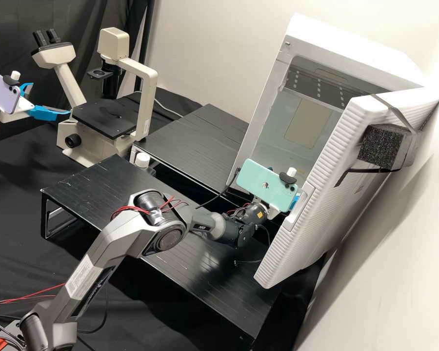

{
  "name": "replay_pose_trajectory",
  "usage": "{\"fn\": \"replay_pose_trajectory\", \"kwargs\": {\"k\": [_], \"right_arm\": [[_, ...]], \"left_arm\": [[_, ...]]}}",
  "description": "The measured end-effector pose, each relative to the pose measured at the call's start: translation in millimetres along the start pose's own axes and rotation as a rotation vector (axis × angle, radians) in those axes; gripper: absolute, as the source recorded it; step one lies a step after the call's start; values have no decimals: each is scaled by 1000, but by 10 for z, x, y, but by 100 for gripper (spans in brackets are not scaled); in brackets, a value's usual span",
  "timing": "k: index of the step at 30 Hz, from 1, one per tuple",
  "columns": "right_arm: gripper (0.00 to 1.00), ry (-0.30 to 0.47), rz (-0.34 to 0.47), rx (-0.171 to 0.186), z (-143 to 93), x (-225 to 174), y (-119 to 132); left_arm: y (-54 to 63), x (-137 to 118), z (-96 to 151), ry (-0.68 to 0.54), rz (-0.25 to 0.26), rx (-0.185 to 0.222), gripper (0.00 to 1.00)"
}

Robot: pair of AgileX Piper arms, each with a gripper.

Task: Take out the petri dish and place it under the microscope.

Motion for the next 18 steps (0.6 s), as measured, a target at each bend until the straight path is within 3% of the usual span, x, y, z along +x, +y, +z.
{"fn": "replay_pose_trajectory", "kwargs": {"k": [6, 10, 13, 18], "right_arm": [[100, 19, -27, -55, -53, 42, 28], [100, 27, -60, -70, -84, 75, 36], [100, 14, -82, -58, -83, 117, 43], [100, 2, -120, -2, -72, 182, 32]], "left_arm": [[0, 0, 0, 0, 0, 0, 100], [0, 0, 0, 0, 0, 0, 100], [0, 0, 0, 0, 0, 0, 100], [0, 0, 0, 0, 0, 0, 100]]}}
